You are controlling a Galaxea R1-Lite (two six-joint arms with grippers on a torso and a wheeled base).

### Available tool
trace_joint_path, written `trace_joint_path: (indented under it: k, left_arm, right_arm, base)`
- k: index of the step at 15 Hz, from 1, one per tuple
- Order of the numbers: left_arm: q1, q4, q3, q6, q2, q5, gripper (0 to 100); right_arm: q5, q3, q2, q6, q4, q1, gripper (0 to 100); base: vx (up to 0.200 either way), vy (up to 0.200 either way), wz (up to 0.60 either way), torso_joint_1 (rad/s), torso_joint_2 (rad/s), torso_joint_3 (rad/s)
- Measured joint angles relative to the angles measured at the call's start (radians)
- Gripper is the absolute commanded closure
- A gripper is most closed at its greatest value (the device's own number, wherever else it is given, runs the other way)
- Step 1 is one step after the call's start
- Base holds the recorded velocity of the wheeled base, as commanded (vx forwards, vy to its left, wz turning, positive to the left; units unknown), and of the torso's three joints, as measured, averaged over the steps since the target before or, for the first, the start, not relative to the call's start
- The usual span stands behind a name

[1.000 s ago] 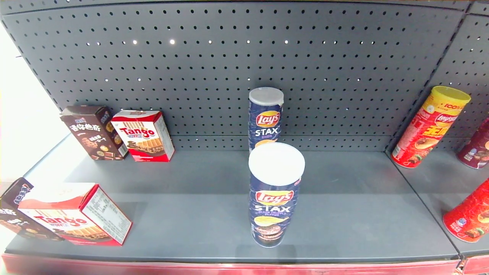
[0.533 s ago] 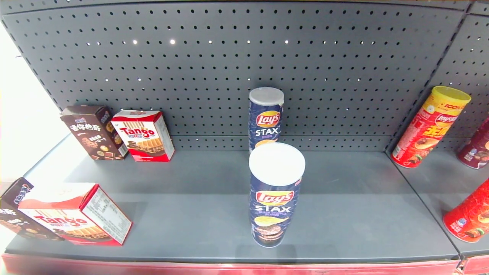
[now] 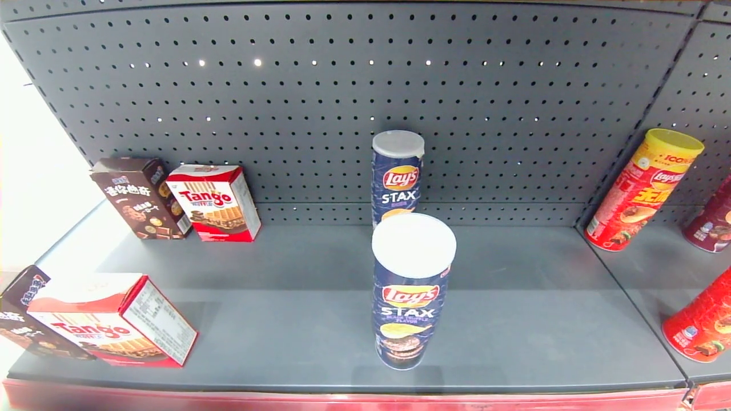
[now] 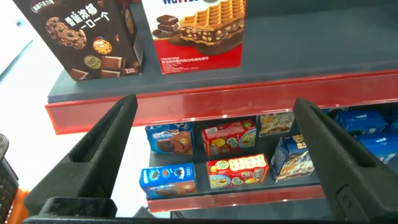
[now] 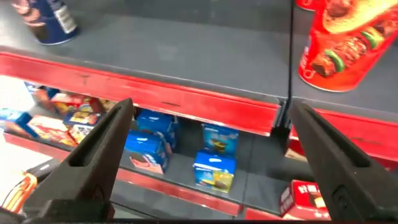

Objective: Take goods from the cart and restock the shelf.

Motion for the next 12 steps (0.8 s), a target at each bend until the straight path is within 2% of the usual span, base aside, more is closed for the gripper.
trace_joint_path:
  k: [2,7,12]
  left_arm:
    - [0.000,0.000,0.000,-0.001,0.000,0.000,0]
    - [0.000,0.000,0.000,-0.001,0.000,0.000,0]
    - [0.001,0.000,0.000,-0.003,0.000,0.001,0]
  right_arm:
    - [-0.001,0.000,0.037,0.000,0.000,-0.049,0]
    - [-0.004,0.001,0.052,0.003,-0.004,-0.307,0]
    - [0.003,0.003,0.010,0.007,-0.004,-0.338,0]
  base:
    - [0.000,0.000,0.00,0.000,0.00,0.000]
    - [0.000,0.000,0.00,0.000,0.00,0.000]
    - [0.000,0.000,0.00,0.000,0.00,0.000]
